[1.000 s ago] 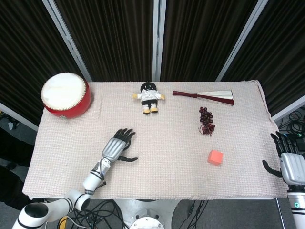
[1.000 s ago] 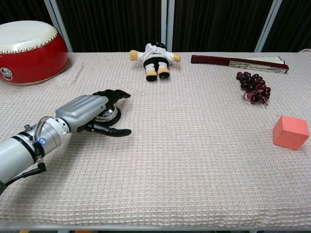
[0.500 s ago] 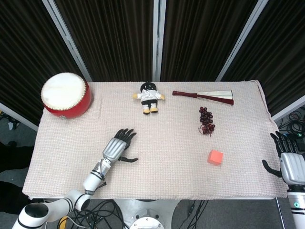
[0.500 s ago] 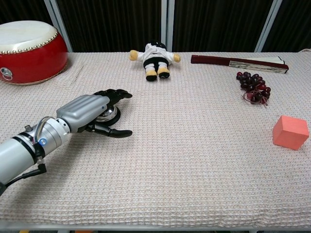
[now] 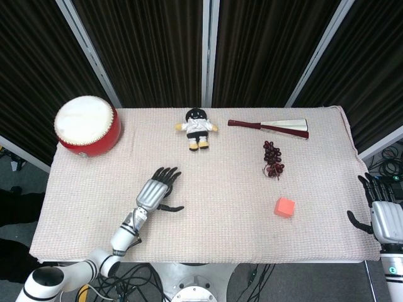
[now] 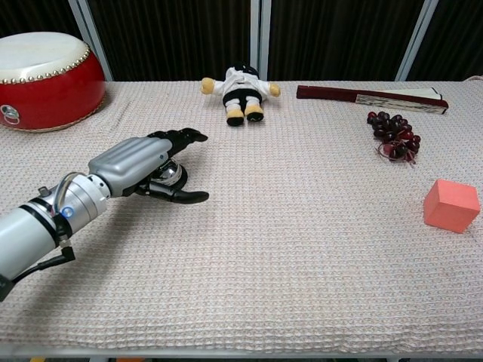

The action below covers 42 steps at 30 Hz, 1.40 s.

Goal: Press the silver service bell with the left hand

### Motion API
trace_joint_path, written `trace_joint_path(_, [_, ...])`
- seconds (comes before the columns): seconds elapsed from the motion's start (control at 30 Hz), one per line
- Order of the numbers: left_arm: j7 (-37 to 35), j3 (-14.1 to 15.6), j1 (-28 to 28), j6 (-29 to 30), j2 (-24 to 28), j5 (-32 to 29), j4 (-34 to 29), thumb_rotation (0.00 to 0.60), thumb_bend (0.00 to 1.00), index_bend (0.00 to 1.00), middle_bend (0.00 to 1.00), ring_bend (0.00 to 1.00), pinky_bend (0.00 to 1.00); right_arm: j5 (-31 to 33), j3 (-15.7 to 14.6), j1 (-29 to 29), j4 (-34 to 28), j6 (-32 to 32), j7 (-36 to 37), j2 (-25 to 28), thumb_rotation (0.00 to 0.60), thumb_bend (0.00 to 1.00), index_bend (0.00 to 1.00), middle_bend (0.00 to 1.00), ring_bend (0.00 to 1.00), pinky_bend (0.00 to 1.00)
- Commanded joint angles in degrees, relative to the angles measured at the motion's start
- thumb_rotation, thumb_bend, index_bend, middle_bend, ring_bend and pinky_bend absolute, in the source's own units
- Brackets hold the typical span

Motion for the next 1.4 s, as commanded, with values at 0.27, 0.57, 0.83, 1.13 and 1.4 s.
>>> trace_joint_path(0.27, [-0.6, 0.6, 0.3, -1.0, -0.7, -0.2, 1.6, 0.167, 0.00, 0.02, 0.00, 0.00, 0.00, 0.2, 0.1, 0.0, 0.1, 0.0, 0.1, 0.0, 0.600, 0.21, 0.00, 0.00, 0.00, 0.00])
trace_joint_path(0.57, [0.1, 0.4, 0.0, -0.3, 0.4, 0.1, -0.8, 0.165, 0.00, 0.02, 0.00, 0.00, 0.00, 0.0, 0.0, 0.0, 0.3, 0.0, 0.3, -0.1, 0.600, 0.21, 0.00, 0.00, 0.00, 0.00])
trace_joint_path(0.83, [0.4, 0.6, 0.4, -1.8, 0.6, -0.7, -0.9, 0.168, 0.00, 0.02, 0.00, 0.00, 0.00, 0.3, 0.1, 0.0, 0.3, -0.1, 0.2, -0.1, 0.600, 0.21, 0.00, 0.00, 0.00, 0.00])
trace_joint_path(1.13, [1.2, 0.8, 0.5, -1.2, 1.1, -0.5, -1.6, 0.169, 0.00, 0.02, 0.00, 0.00, 0.00, 0.1, 0.0, 0.0, 0.4, -0.2, 0.4, -0.2, 0.600, 0.21, 0.00, 0.00, 0.00, 0.00])
trace_joint_path(1.4, [2.6, 1.3, 0.8, -3.0, 1.2, -1.1, -1.5, 0.167, 0.00, 0.02, 0.00, 0.00, 0.00, 0.5, 0.3, -0.1, 0.4, 0.1, 0.1, -0.2, 0.600, 0.21, 0.00, 0.00, 0.00, 0.00])
